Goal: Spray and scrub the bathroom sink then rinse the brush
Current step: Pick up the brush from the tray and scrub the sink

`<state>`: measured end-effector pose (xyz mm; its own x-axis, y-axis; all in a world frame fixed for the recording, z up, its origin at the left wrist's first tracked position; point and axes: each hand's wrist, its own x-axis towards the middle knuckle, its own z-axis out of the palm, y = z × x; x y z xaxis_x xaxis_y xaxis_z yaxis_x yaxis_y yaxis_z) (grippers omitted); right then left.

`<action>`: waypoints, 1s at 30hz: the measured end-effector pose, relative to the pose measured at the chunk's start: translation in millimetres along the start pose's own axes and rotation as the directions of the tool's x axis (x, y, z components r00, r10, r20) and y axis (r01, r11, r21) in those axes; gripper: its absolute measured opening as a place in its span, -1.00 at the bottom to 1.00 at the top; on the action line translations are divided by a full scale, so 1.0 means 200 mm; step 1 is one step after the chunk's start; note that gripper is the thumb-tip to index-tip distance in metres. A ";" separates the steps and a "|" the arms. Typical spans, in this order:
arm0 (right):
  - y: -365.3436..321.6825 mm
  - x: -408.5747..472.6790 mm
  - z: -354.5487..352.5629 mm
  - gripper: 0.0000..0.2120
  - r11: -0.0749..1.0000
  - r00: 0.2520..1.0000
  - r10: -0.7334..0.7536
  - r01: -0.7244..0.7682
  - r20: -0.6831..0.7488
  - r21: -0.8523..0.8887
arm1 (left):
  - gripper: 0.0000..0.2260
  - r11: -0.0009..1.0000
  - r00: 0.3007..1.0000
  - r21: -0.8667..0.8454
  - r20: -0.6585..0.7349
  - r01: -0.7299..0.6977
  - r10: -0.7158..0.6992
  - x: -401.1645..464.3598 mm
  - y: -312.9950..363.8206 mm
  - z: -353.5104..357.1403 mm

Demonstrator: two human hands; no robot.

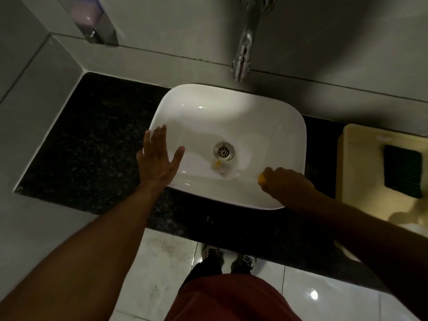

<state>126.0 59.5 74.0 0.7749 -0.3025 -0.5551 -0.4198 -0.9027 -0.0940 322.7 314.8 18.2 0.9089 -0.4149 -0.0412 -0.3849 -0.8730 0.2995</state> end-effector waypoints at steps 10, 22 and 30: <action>0.25 -0.10 -0.06 -0.81 0.992 0.999 -0.034 0.029 -0.039 -0.126 | -0.26 1.000 1.000 0.008 0.006 -0.014 0.014 0.06 0.03 0.04; 0.17 -0.03 -0.07 -0.84 0.983 0.992 0.119 -0.111 -0.050 0.148 | -0.26 1.000 1.000 0.022 0.013 -0.017 0.017 0.06 0.03 0.05; -0.02 -0.12 0.14 -0.66 0.987 0.985 -0.161 0.160 -0.068 -0.017 | -0.28 1.000 1.000 0.002 0.011 -0.029 0.029 0.07 0.04 0.04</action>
<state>96.3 77.9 64.5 0.8626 -0.1735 -0.4751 -0.2822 -0.9446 -0.1674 330.9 299.2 11.9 0.8958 -0.4424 -0.0427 -0.4111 -0.8613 0.2986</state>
